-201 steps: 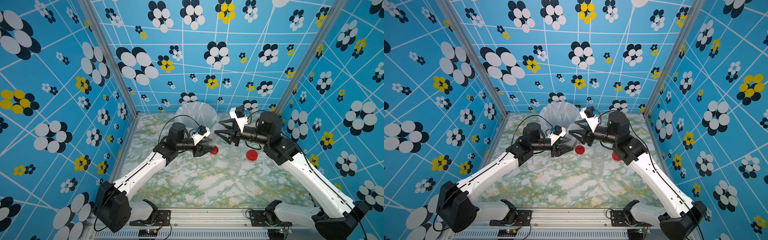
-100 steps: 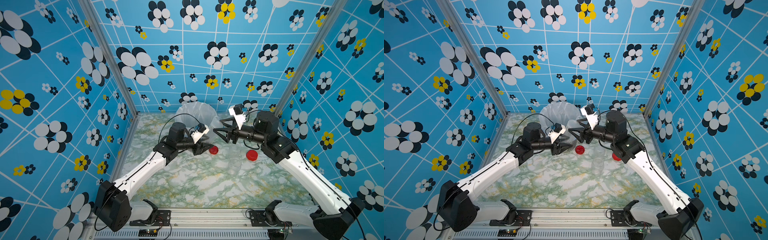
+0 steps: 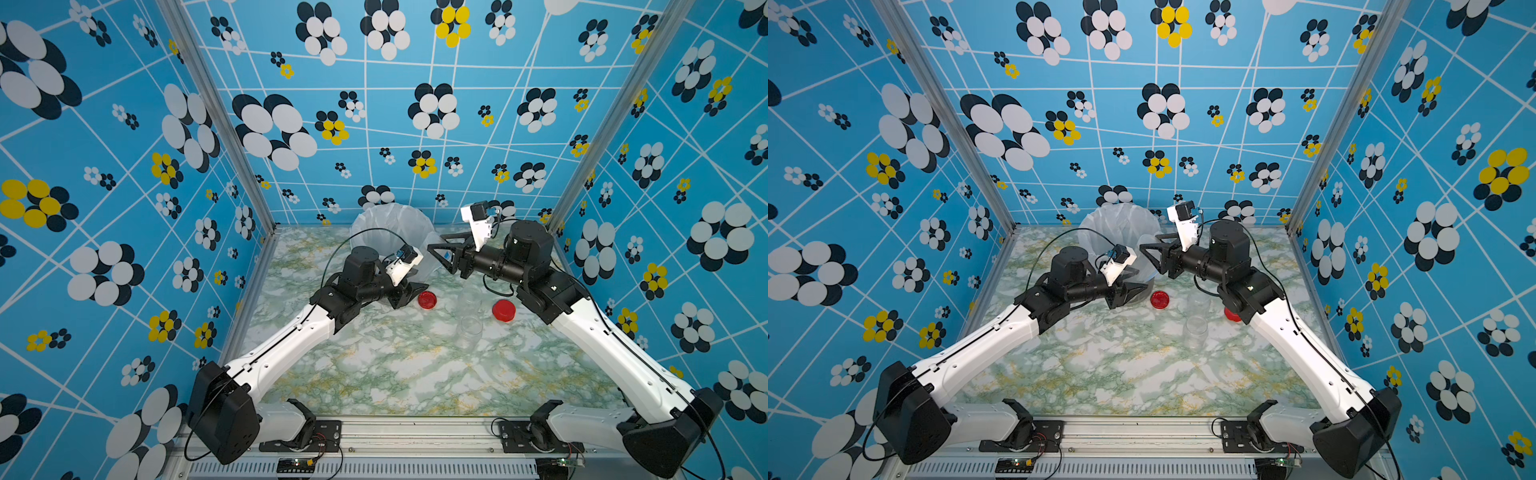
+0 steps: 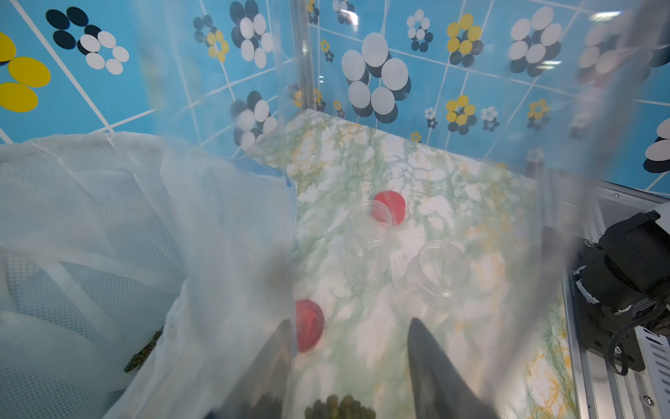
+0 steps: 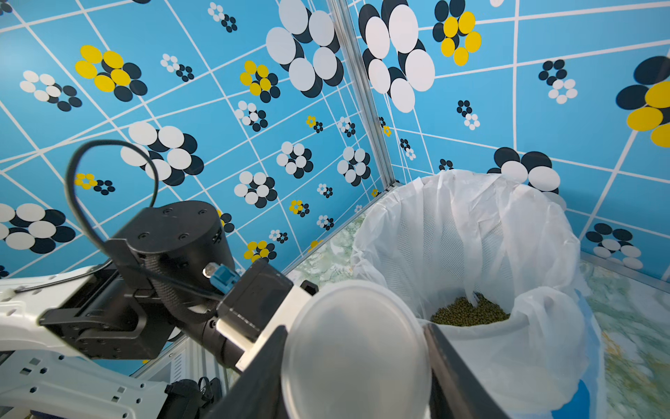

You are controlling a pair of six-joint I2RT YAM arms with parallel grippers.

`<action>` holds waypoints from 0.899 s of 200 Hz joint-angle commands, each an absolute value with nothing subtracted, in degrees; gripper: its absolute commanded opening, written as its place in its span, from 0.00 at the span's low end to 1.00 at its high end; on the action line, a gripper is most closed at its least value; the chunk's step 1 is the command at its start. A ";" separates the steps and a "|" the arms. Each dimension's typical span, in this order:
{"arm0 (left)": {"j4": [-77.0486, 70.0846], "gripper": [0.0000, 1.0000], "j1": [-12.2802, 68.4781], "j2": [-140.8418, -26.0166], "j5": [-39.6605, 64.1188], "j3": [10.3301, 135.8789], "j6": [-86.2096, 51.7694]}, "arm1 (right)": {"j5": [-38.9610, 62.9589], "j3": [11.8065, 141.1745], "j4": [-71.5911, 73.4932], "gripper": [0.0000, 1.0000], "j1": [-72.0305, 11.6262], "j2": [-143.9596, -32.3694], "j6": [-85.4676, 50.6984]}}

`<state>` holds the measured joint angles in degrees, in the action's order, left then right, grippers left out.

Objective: Empty moldy mung beans from jars
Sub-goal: Unscrew the lid from the jar.

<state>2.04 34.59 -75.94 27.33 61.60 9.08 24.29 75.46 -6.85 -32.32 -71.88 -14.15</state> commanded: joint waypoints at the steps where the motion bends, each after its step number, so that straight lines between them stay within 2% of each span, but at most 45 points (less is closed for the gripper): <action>1: 3.78 0.40 34.30 -75.55 23.87 63.92 8.54 | 31.17 76.23 -8.46 0.38 -34.00 -70.96 -11.04; 33: 6.70 0.40 31.85 -76.10 27.65 64.61 7.76 | 36.72 76.03 -8.53 0.36 -33.67 -68.79 -5.92; 55: 8.13 0.41 31.30 -76.28 29.24 64.91 8.68 | 45.28 76.07 -9.72 0.36 -33.40 -67.99 -0.82; 87: 8.77 0.41 30.14 -75.87 31.21 64.60 9.50 | 48.88 75.76 -11.24 0.33 -33.27 -67.61 2.83; 117: 6.78 0.42 26.88 -77.36 41.31 63.81 8.30 | 56.48 75.70 -14.76 0.33 -32.56 -67.19 8.71; 138: 8.50 0.42 26.47 -79.75 43.05 65.31 8.54 | 59.23 77.12 -18.23 0.33 -32.14 -68.32 11.27; 160: 9.50 0.42 26.35 -81.05 42.76 66.18 8.57 | 61.32 78.73 -23.60 0.34 -31.98 -69.41 15.90; 180: 8.87 0.41 26.40 -80.59 40.97 65.91 7.85 | 59.24 78.92 -23.27 0.42 -31.93 -69.93 14.78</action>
